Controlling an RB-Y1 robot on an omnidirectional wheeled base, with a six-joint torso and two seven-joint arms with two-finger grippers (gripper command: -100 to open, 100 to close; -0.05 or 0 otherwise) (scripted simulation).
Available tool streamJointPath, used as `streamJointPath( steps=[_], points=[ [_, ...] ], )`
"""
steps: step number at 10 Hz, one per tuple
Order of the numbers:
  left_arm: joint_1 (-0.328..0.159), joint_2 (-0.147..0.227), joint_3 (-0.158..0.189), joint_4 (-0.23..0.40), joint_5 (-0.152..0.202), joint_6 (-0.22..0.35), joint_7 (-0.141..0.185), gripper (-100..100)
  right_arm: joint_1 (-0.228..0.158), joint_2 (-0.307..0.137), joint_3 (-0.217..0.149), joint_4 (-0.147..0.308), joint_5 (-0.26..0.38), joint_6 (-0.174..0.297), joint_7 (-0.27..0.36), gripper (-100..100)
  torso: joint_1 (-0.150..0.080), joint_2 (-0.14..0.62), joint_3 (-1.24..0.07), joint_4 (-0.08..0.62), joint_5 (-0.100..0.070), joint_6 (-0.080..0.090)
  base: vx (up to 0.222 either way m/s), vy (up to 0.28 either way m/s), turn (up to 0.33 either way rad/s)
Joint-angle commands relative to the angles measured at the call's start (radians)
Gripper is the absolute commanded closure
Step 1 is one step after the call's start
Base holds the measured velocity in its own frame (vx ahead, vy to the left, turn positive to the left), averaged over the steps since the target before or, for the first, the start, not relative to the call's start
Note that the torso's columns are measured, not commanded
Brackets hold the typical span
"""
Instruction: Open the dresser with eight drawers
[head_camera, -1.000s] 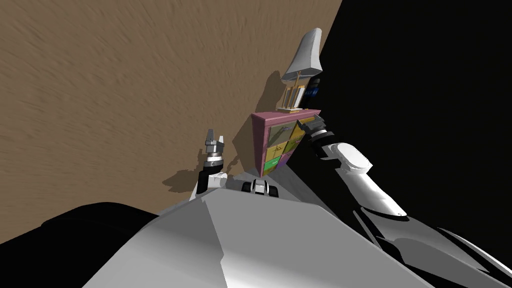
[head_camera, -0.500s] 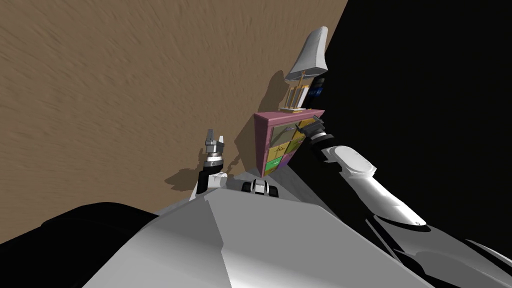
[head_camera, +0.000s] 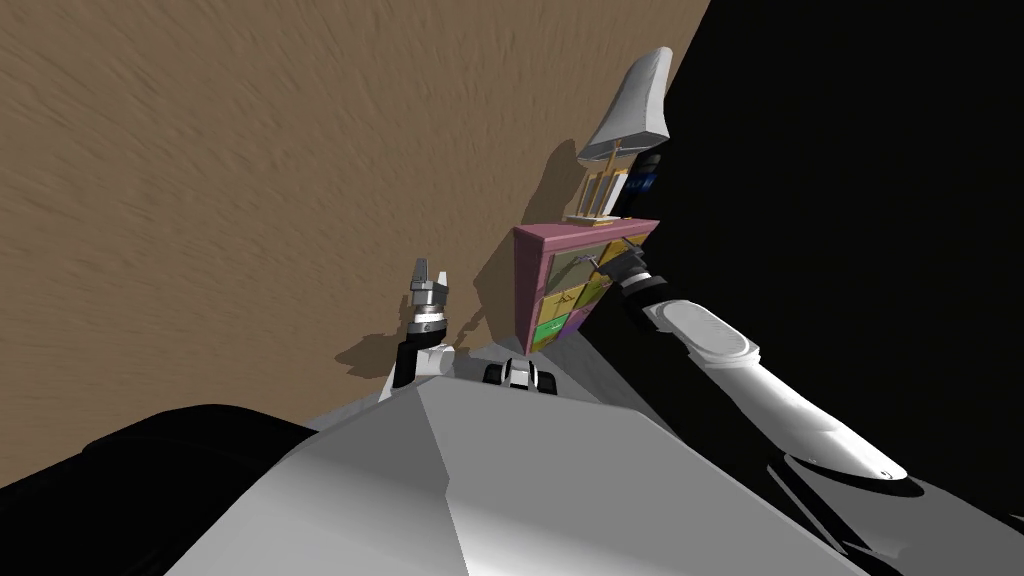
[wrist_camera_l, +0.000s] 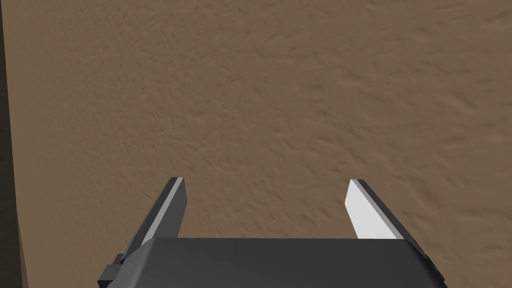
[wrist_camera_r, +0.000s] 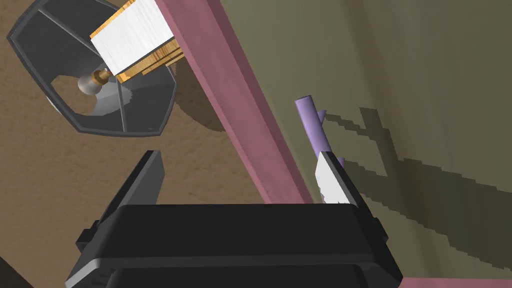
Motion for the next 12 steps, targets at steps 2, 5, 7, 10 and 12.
streamJointPath(
  steps=[2,5,7,10,12],
  points=[
    [0.0,0.0,0.0,0.0,0.0,0.0,0.0,0,0.03,-0.036,0.025,-0.014,0.07,0.021,0.062,-100,-0.001,-0.001,0.0,0.0,0.0,0.0,-0.002,0.015,0.018],
    [0.0,0.0,0.0,0.0,0.0,0.0,0.0,0,0.063,-0.071,0.047,-0.033,0.141,0.039,0.12,-100,0.001,0.0,0.0,0.0,0.0,0.0,-0.001,0.02,0.037],
    [0.0,0.0,0.0,0.0,0.0,0.0,0.0,0,0.072,-0.081,0.053,-0.039,0.161,0.044,0.137,-100,0.001,0.0,0.0,0.0,0.0,0.0,-0.003,0.021,0.022],
    [0.0,0.0,0.0,0.0,0.0,0.0,0.0,0,0.095,-0.107,0.068,-0.053,0.212,0.057,0.177,-100,0.0,0.0,0.0,0.0,0.0,0.0,0.0,0.012,0.022],
    [0.0,0.0,0.0,0.0,0.0,0.0,0.0,0,0.105,-0.118,0.075,-0.06,0.234,0.063,0.195,-100,0.001,0.0,0.0,0.0,0.0,0.0,0.0,0.015,0.021]
  ],
)
